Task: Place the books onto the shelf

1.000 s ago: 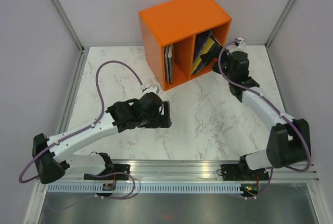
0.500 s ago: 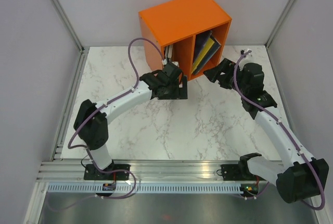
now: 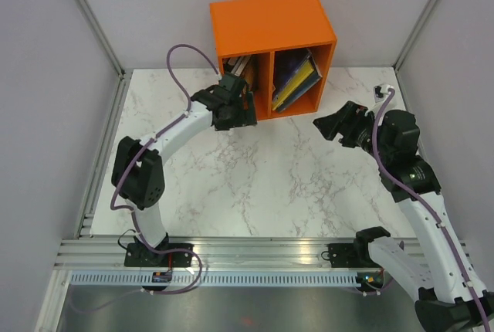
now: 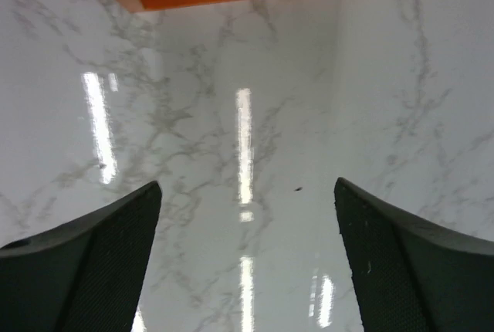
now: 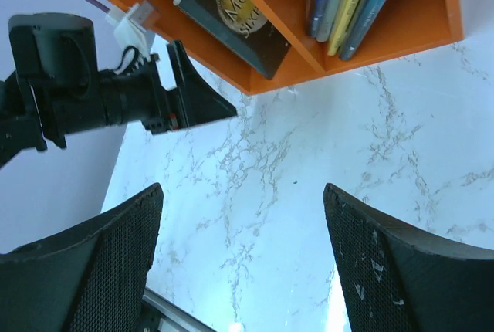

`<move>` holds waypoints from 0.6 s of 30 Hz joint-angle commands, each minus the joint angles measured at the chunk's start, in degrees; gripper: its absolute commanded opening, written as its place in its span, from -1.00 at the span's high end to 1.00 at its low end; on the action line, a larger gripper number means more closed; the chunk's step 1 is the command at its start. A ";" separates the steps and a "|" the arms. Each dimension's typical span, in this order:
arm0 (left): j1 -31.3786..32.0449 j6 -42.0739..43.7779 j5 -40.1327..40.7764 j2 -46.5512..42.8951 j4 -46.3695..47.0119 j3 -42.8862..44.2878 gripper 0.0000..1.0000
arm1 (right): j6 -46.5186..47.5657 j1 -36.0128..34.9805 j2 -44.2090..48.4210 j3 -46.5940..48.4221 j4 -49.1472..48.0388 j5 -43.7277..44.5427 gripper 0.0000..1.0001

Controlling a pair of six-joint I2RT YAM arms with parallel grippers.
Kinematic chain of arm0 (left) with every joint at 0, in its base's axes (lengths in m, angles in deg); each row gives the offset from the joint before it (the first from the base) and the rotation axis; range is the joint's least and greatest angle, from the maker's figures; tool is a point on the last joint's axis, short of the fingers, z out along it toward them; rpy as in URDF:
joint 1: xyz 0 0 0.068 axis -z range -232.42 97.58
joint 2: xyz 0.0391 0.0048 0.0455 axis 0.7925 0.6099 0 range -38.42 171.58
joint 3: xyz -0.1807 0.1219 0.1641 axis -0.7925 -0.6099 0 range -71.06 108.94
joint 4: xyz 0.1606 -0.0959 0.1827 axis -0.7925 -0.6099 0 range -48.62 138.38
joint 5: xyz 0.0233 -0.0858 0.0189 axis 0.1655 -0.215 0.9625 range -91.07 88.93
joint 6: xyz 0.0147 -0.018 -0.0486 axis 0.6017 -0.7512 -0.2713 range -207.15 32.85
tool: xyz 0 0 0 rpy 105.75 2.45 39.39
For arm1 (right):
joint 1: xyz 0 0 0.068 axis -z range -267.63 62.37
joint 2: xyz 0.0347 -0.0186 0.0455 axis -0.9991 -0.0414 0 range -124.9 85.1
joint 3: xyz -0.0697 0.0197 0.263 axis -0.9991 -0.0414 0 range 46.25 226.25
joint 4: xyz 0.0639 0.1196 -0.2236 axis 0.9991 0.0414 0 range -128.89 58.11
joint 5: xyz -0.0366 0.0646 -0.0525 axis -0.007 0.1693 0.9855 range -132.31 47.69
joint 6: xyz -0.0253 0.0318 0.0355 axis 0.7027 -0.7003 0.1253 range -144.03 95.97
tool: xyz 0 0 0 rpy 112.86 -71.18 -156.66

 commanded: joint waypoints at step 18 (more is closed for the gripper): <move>-8.52 -3.03 -3.14 -20.07 -0.92 -15.43 -0.81 | 2.28 -0.01 5.84 -0.39 8.66 -2.74 -0.74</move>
